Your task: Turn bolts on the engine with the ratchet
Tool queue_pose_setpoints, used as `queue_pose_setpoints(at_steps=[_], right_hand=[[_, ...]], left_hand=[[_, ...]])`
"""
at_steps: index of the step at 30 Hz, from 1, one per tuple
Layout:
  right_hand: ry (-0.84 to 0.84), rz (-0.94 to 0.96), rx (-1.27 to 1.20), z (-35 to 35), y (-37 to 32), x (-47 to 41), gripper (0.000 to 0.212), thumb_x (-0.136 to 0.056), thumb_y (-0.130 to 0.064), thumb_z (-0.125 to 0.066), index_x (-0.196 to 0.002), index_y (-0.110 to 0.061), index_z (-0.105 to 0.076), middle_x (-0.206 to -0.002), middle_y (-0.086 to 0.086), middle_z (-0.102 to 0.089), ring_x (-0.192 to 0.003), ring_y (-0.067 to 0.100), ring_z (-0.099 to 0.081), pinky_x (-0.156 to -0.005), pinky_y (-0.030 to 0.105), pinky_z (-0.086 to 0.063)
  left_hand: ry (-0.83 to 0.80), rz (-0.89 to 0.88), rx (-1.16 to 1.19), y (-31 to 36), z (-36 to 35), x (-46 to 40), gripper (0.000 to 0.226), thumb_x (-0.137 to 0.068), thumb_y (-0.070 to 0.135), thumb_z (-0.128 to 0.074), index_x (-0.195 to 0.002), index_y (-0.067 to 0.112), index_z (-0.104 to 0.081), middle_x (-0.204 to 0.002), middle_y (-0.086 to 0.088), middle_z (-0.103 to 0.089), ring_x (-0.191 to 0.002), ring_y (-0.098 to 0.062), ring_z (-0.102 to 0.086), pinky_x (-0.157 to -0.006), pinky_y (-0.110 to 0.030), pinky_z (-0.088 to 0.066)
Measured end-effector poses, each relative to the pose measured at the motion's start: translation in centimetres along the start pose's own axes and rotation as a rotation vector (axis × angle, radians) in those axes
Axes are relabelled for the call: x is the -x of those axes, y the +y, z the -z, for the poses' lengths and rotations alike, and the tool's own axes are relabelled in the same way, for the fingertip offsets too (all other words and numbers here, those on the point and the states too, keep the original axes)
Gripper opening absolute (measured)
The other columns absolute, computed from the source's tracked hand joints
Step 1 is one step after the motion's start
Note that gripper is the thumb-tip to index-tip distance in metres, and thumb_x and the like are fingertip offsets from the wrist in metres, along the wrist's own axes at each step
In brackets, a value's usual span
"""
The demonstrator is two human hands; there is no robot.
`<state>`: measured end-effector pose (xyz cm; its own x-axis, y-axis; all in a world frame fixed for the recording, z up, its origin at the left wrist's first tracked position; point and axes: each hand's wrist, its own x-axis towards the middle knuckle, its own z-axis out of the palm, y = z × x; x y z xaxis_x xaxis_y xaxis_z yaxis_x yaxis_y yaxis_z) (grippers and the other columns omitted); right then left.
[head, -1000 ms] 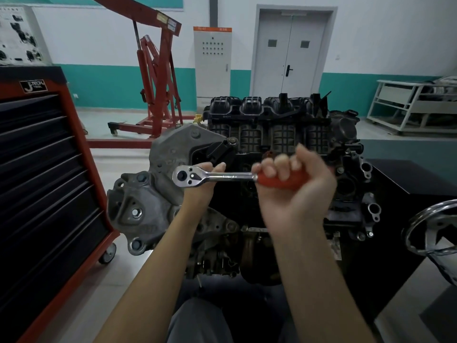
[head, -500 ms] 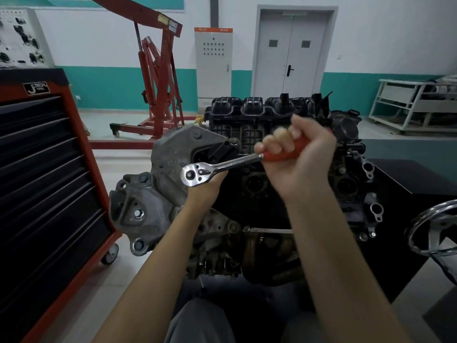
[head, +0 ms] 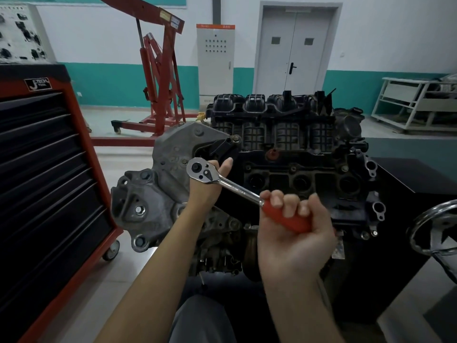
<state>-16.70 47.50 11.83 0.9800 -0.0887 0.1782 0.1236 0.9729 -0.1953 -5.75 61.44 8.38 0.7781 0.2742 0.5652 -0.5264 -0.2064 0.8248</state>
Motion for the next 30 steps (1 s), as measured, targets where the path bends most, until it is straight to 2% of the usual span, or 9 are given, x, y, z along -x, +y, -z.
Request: queue_pose_setpoints(at_steps=[4, 9, 14, 16, 18, 20, 24, 27, 30], right_hand=[[-0.065, 0.009, 0.076, -0.7, -0.5, -1.3, 0.036, -0.084, -0.016, -0.045, -0.049, -0.018, -0.040, -0.045, -0.001, -0.033, -0.046, 0.017, -0.040, -0.058, 0.031, -0.047], [-0.156, -0.117, 0.288, -5.1, -1.9, -6.9, 0.031, -0.078, -0.010, -0.047, -0.049, -0.018, -0.038, -0.042, -0.003, -0.029, -0.038, 0.014, -0.031, -0.047, 0.022, -0.040], [-0.216, -0.286, 0.459, -7.9, -1.9, -10.1, 0.040, -0.088, -0.010, -0.042, -0.049, -0.016, -0.037, -0.039, -0.004, -0.028, -0.036, 0.013, -0.029, -0.044, 0.021, -0.037], [-0.192, -0.256, 0.410, -7.1, -1.9, -9.3, 0.040, -0.088, -0.010, -0.043, -0.049, -0.017, -0.039, -0.040, -0.004, -0.030, -0.037, 0.013, -0.030, -0.045, 0.022, -0.039], [-0.138, -0.172, 0.312, -5.2, -1.7, -7.3, 0.039, -0.088, -0.010, -0.045, -0.051, -0.017, -0.040, -0.043, -0.004, -0.031, -0.039, 0.013, -0.033, -0.047, 0.023, -0.041], [-0.072, -0.075, 0.190, -3.1, -1.3, -4.7, 0.038, -0.090, -0.012, -0.044, -0.053, -0.018, -0.041, -0.045, -0.003, -0.033, -0.042, 0.015, -0.037, -0.052, 0.025, -0.045], [0.013, 0.010, -0.021, -0.3, 0.4, -0.3, 0.036, -0.086, -0.019, -0.046, -0.050, -0.017, -0.043, -0.048, 0.000, -0.038, -0.050, 0.017, -0.047, -0.064, 0.034, -0.050], [-0.024, 0.044, 0.006, 0.1, 1.0, 0.5, 0.034, -0.081, -0.020, -0.046, -0.047, -0.018, -0.043, -0.046, 0.000, -0.037, -0.049, 0.018, -0.046, -0.065, 0.034, -0.049], [-0.075, 0.028, 0.096, -1.4, 0.1, -1.7, 0.034, -0.082, -0.015, -0.045, -0.049, -0.019, -0.040, -0.044, -0.002, -0.032, -0.043, 0.017, -0.037, -0.056, 0.029, -0.045]], left_hand=[[-0.041, 0.026, -0.002, -0.1, 0.4, 0.0, 0.055, -0.097, 0.007, -0.056, -0.047, 0.014, -0.032, -0.042, 0.011, -0.028, -0.038, -0.003, -0.024, -0.045, -0.017, -0.023], [0.039, 0.181, 0.048, -0.7, 0.1, 0.1, 0.048, -0.093, 0.011, -0.062, -0.050, 0.027, -0.049, -0.043, 0.018, -0.048, -0.043, 0.005, -0.046, -0.050, -0.008, -0.038], [-0.142, 0.148, -0.009, -0.9, 0.6, -0.1, 0.045, -0.096, 0.015, -0.058, -0.057, 0.020, -0.035, -0.056, 0.005, -0.035, -0.054, -0.010, -0.034, -0.058, -0.021, -0.032], [-0.078, 0.169, 0.020, -0.9, 0.6, 0.0, 0.040, -0.094, 0.014, -0.061, -0.059, 0.019, -0.042, -0.057, 0.006, -0.039, -0.057, -0.010, -0.038, -0.060, -0.022, -0.034], [-0.009, 0.166, 0.050, -0.6, 0.5, 0.1, 0.043, -0.093, 0.008, -0.060, -0.055, 0.021, -0.045, -0.051, 0.011, -0.040, -0.050, -0.004, -0.037, -0.054, -0.017, -0.031], [0.014, 0.109, 0.049, -0.1, 0.3, 0.0, 0.050, -0.094, 0.007, -0.060, -0.050, 0.021, -0.038, -0.049, 0.007, -0.033, -0.045, -0.003, -0.029, -0.048, -0.015, -0.027], [0.052, 0.099, 0.074, 0.8, -0.2, -0.2, 0.051, -0.092, 0.022, -0.064, -0.054, 0.016, -0.031, -0.051, -0.002, -0.028, -0.045, -0.011, -0.026, -0.048, -0.018, -0.026], [0.031, 0.065, 0.085, 0.8, 0.0, 0.1, 0.057, -0.094, 0.021, -0.061, -0.048, 0.018, -0.027, -0.045, 0.002, -0.024, -0.038, -0.007, -0.022, -0.044, -0.016, -0.023], [0.009, 0.070, 0.055, 0.6, 0.2, -0.1, 0.057, -0.095, 0.015, -0.060, -0.047, 0.018, -0.030, -0.040, 0.011, -0.029, -0.037, -0.003, -0.025, -0.044, -0.013, -0.026]])
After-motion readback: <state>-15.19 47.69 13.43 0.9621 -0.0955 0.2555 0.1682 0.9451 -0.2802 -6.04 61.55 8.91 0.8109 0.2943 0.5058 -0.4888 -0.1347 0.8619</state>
